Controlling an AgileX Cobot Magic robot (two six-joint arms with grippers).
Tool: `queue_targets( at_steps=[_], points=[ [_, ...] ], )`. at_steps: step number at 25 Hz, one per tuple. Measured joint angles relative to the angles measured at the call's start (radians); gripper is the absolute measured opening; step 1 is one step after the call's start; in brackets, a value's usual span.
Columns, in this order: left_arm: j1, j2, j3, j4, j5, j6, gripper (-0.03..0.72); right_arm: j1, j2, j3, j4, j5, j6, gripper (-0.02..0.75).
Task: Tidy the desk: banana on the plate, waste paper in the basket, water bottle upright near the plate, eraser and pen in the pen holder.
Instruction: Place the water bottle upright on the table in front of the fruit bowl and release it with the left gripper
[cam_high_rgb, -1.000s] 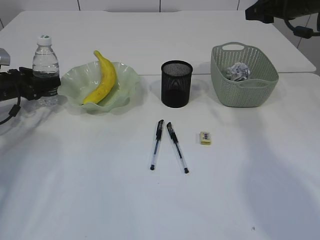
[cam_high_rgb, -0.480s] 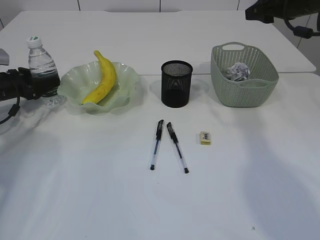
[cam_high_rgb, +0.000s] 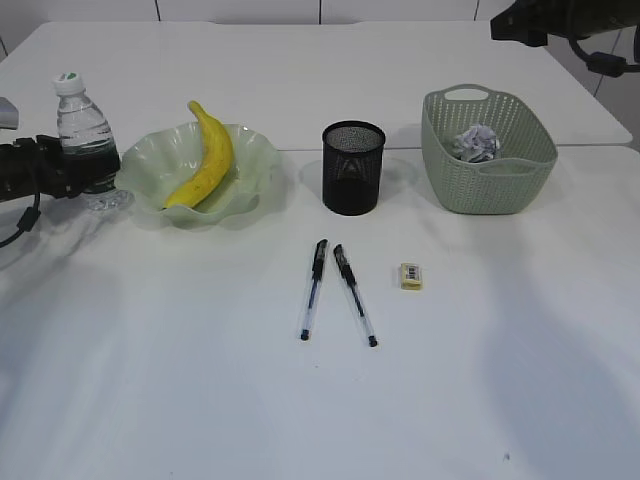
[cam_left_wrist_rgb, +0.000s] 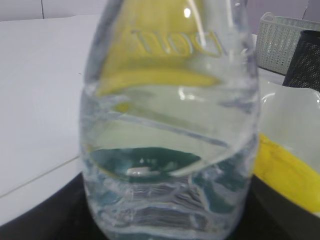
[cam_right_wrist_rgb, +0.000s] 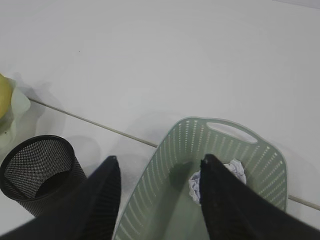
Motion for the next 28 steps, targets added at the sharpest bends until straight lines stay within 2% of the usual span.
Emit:
queue_targets(
  at_steps=[28],
  points=[
    [0.000,-0.077,0.000,0.015,0.002,-0.083,0.545,0.000,0.000,0.000,0.000,-0.003,0.000,0.385]
  ],
)
